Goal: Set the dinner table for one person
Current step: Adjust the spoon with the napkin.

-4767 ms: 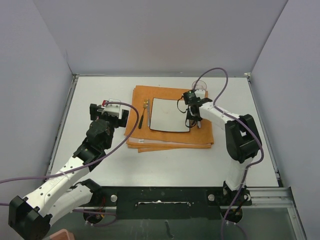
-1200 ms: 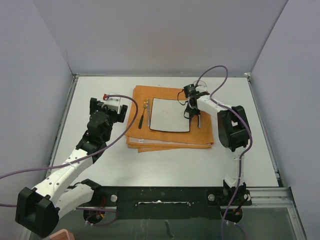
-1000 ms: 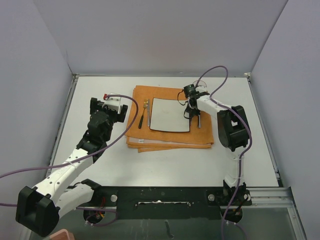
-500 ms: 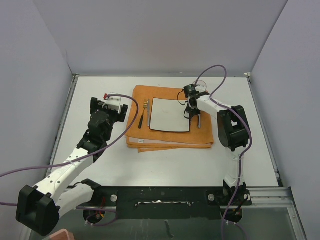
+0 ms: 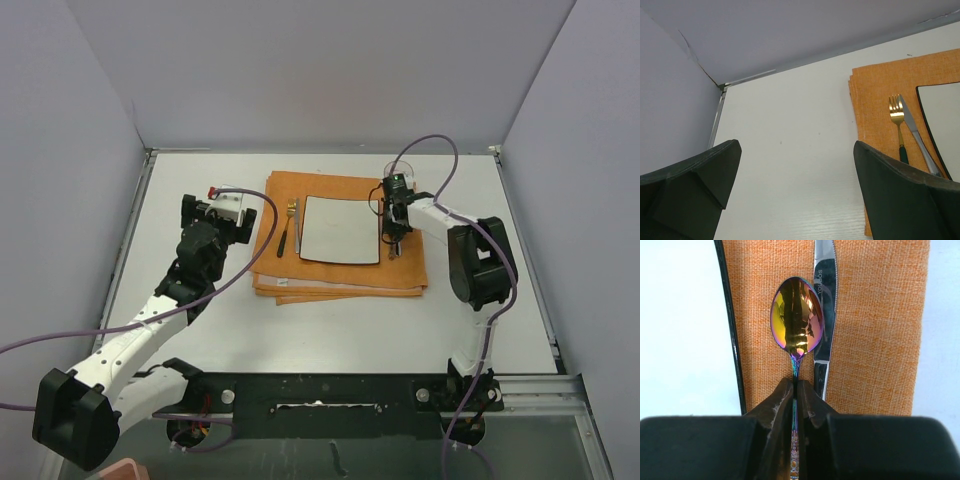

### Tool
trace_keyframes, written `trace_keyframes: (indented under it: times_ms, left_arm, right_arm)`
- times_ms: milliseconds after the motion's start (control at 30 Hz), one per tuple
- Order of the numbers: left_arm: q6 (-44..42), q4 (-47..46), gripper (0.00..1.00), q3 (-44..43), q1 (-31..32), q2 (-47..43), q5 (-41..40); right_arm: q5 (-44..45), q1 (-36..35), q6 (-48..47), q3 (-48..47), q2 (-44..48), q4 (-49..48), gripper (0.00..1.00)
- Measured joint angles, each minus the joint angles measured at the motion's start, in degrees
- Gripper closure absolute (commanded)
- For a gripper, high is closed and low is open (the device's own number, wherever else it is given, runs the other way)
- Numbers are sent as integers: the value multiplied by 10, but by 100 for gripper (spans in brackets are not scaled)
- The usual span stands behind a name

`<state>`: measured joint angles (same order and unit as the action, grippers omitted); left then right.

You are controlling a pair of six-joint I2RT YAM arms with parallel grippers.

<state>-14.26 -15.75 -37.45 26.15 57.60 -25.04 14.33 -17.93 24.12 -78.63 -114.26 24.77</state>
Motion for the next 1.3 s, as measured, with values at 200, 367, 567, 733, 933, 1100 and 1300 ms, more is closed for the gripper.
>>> trace_keyframes:
  times_ms: [200,367,567,733,933,1100,1300]
  left_arm:
    - [0,0,3,0,0,0,0]
    - [0,0,3,0,0,0,0]
    - [0,0,3,0,0,0,0]
    - [0,0,3,0,0,0,0]
    - [0,-2,3,0,0,1,0]
    - [5,-4,8,0,0,8,0]
    - [27,-8,100,-1,-1,33,0]
  right_arm:
    - [-29,8,-27,6,3,-16,100]
    - [-35,8,-34,2,0,-16,100]
    - [-37,8,-38,-19,-13,-16,78]
    - [-27,7,-28,-39,-22,5,46]
    - [42,-10,-25,-45,-16,30,41]
    - [76,-44,-21,-10,73,25,89]
    - [66,-70,-19,42,239,-27,100]
